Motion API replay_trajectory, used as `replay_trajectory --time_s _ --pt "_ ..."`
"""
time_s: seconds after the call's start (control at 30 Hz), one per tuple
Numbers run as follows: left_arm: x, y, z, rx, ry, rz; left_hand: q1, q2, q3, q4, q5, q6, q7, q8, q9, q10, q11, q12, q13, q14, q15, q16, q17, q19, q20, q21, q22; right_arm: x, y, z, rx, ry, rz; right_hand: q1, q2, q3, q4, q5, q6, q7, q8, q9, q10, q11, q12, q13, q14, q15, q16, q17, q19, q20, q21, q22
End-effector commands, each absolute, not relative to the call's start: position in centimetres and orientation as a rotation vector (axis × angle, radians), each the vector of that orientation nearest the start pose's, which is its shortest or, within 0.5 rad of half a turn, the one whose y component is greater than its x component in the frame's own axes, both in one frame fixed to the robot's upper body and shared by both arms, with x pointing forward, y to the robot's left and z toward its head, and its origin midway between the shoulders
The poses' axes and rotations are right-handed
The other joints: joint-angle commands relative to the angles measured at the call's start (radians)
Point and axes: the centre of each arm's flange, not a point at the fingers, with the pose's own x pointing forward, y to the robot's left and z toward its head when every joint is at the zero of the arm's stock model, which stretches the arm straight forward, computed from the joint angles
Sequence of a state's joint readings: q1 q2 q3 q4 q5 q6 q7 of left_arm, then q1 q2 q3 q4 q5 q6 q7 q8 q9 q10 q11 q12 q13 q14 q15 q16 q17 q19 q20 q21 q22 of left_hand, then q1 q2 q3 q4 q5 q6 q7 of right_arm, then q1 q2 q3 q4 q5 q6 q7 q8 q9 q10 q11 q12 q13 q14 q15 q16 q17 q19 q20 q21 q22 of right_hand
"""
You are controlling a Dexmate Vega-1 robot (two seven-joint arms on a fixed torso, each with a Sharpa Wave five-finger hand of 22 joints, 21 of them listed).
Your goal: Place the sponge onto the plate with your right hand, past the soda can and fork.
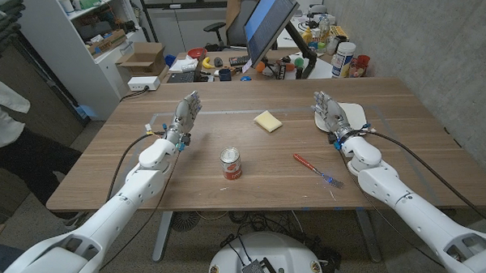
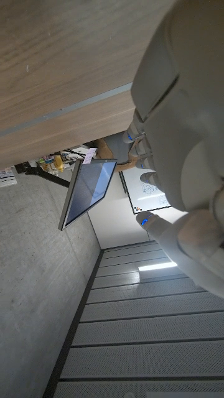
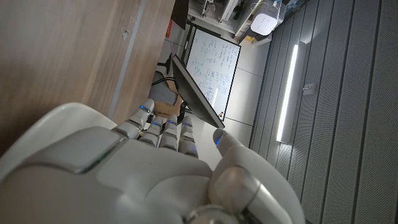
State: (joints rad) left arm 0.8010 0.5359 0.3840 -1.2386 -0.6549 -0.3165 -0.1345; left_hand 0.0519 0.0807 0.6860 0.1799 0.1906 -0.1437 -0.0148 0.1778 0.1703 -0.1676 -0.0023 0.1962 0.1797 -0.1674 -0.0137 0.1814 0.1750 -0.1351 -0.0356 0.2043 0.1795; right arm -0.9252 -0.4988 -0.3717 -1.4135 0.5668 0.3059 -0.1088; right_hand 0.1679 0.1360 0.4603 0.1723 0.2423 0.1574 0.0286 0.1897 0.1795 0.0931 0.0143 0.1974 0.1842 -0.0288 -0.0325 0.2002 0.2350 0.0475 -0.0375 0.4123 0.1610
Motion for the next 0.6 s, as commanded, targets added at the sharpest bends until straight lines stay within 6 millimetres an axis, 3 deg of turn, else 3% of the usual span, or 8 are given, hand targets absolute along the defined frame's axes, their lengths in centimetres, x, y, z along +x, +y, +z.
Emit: replay_trajectory --time_s 0.03,0.13,0.23,0.37,0.47,0.6 --pt "65.3 29.8 -2.8 0.014 -0.577 -0.399 0.001 0.110 0.009 0.000 0.003 -0.009 -0.001 0.003 0.004 -0.011 -0.002 0.003 0.002 -0.055 0.000 0.005 0.005 -0.006 -0.039 0.004 0.002 58.1 -24.5 -5.9 -0.015 -0.602 0.057 0.007 0.050 0.008 -0.002 0.004 0.006 -0.003 0.004 0.002 0.007 0.000 0.003 0.004 -0.007 -0.038 0.006 0.002 0.007 -0.101 0.000 0.003" --pt "64.9 30.0 -2.3 0.056 -0.607 -0.391 0.000 0.110 0.009 0.000 0.003 -0.009 -0.001 0.004 0.004 -0.010 -0.003 0.003 0.002 -0.055 0.000 0.005 0.005 -0.007 -0.039 0.004 0.002 57.8 -25.3 -4.6 -0.081 -0.626 0.002 0.008 0.050 0.012 -0.004 0.005 0.005 -0.006 0.003 0.002 0.008 -0.003 0.003 0.004 -0.006 -0.039 0.005 -0.001 0.009 -0.102 -0.002 0.003" --pt "64.6 30.4 -1.7 0.040 -0.626 -0.358 0.000 0.110 0.010 0.000 0.003 -0.008 -0.001 0.004 0.004 -0.010 -0.003 0.003 0.002 -0.054 0.000 0.005 0.004 -0.006 -0.039 0.004 0.002 58.8 -25.4 -3.5 -0.074 -0.630 0.055 0.009 0.051 0.017 -0.007 0.006 0.008 -0.007 0.004 0.002 0.012 -0.005 0.004 0.004 0.001 -0.037 0.007 -0.005 0.016 -0.100 -0.003 0.003" --pt "64.5 30.3 -1.2 0.029 -0.636 -0.323 0.000 0.109 0.012 -0.002 0.003 0.002 -0.002 0.007 0.004 0.005 -0.008 0.009 0.002 -0.039 -0.001 0.009 0.003 0.004 -0.026 0.008 0.002 59.6 -25.7 -2.5 -0.088 -0.635 0.058 -0.003 0.047 0.024 -0.003 0.005 0.044 0.000 0.013 0.004 0.061 0.017 0.017 0.005 0.046 -0.022 0.020 -0.012 0.050 -0.090 -0.008 0.005" --pt "64.9 30.1 -0.6 0.024 -0.652 -0.302 0.000 0.109 0.013 -0.003 0.003 0.009 -0.004 0.009 0.004 0.012 -0.010 0.011 0.002 -0.032 -0.001 0.011 0.003 0.011 -0.011 0.010 0.002 60.6 -26.8 -1.4 -0.141 -0.626 0.066 -0.009 0.047 0.024 -0.001 0.004 0.053 0.000 0.015 0.005 0.067 0.018 0.017 0.006 0.058 -0.012 0.025 -0.013 0.061 -0.082 -0.009 0.006" --pt "65.0 29.7 -0.3 0.018 -0.650 -0.277 0.000 0.108 0.014 -0.003 0.003 0.012 -0.005 0.010 0.004 0.016 -0.008 0.012 0.002 -0.030 0.000 0.010 0.003 0.013 -0.010 0.010 0.002 61.0 -27.7 0.0 -0.179 -0.633 0.056 -0.016 0.047 0.026 0.001 0.003 0.063 0.005 0.017 0.006 0.079 0.029 0.019 0.007 0.061 -0.004 0.025 -0.013 0.072 -0.075 -0.011 0.007"
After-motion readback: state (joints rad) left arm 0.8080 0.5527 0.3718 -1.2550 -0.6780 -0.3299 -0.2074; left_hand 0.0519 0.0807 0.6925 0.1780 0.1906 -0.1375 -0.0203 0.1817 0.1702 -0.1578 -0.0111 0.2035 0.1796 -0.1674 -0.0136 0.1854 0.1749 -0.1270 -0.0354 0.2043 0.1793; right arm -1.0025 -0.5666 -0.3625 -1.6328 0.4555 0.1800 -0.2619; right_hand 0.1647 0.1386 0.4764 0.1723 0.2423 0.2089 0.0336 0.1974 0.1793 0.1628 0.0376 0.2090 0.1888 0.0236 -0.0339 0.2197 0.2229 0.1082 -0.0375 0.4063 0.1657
